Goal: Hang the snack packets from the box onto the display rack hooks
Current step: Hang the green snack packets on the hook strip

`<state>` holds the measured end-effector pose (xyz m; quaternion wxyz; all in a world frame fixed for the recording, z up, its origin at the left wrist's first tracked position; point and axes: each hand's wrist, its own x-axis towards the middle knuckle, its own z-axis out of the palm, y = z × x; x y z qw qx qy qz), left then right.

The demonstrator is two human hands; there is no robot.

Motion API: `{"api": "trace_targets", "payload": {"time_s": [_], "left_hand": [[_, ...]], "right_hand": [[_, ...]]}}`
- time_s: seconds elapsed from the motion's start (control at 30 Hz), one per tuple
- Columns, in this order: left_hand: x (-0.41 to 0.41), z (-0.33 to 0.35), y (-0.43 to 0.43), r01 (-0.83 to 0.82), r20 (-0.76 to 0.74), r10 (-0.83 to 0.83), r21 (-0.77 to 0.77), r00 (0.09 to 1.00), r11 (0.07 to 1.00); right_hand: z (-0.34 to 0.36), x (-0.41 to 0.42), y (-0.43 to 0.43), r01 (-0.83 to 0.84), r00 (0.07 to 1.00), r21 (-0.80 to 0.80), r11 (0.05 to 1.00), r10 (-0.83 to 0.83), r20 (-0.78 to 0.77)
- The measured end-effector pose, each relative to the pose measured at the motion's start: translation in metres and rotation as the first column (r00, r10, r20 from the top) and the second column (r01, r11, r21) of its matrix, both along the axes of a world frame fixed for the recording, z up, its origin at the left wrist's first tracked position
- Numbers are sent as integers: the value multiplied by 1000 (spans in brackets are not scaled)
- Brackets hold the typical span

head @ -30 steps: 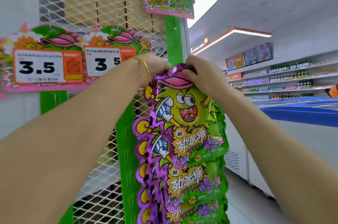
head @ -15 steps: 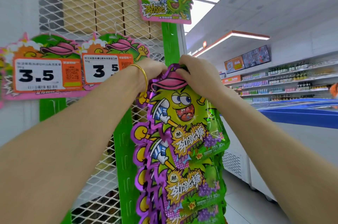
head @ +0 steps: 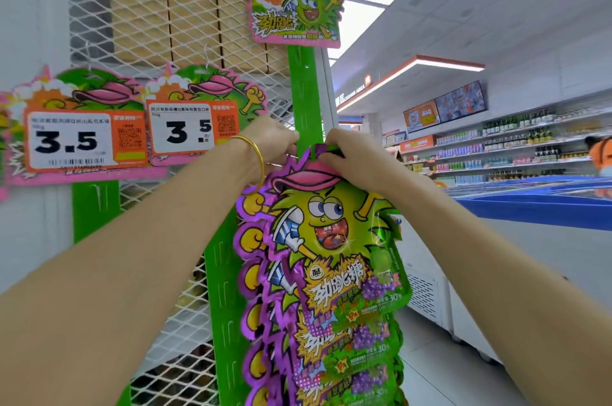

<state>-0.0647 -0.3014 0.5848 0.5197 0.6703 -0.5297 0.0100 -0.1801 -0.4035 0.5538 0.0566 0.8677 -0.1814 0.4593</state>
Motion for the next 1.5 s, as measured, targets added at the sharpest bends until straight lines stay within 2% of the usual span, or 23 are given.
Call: {"api": "trace_targets", "payload": {"time_s": [0.17,0.4,0.5,0.57,0.67,0.73,0.83,0.93,1.0,1.07,1.13,1.23,1.3,1.33,1.43,1.5], "left_hand": [[-3,-13,2,-116,277,122,-38,953,992],[-7,-36,9,-142,347,195,-173,917,975],[-10,-51,22,-140,453,259,-279,853,950],[-11,-69,34,-121,505,295,-349,811,929],[-16,-113,62,-58,506,267,-391,820,919],[-19,-157,84,-32,464,214,-369,859,929],[-16,-241,120,-33,350,119,-243,929,969],[1,-346,161,-66,186,70,-29,980,997],[11,-414,196,-85,18,83,161,996,983],[20,-480,233,-97,-120,151,367,981,925],[32,-530,261,-126,-142,226,503,964,855],[44,-577,286,-195,-131,344,616,930,763],[48,-591,288,-194,-115,368,686,923,701],[50,-596,287,-182,-111,361,706,926,684],[55,-600,281,-158,-109,333,717,937,679],[60,-602,280,-161,-111,343,723,933,672]], "right_hand": [[-10,1,-3,-50,999,95,994,50,1],[-13,-5,3,-32,999,143,989,29,19],[-19,-13,13,99,993,66,993,-103,64],[-31,-21,25,173,970,5,985,-172,175],[-71,-27,56,-14,928,1,1000,13,372],[-116,-24,80,-179,918,72,981,140,370],[-202,-16,115,-357,925,244,902,305,228],[-304,0,141,-381,907,495,781,420,36],[-375,9,158,-306,869,666,680,486,-97],[-450,18,178,-151,786,791,592,557,-267],[-512,26,191,-12,686,808,589,593,-422],[-590,29,207,173,554,814,555,628,-546],[-629,31,217,260,482,749,610,590,-648],[-645,32,222,275,430,690,670,555,-711],[-673,34,237,246,213,416,876,370,-904],[-682,35,242,207,162,330,921,300,-940]]}}
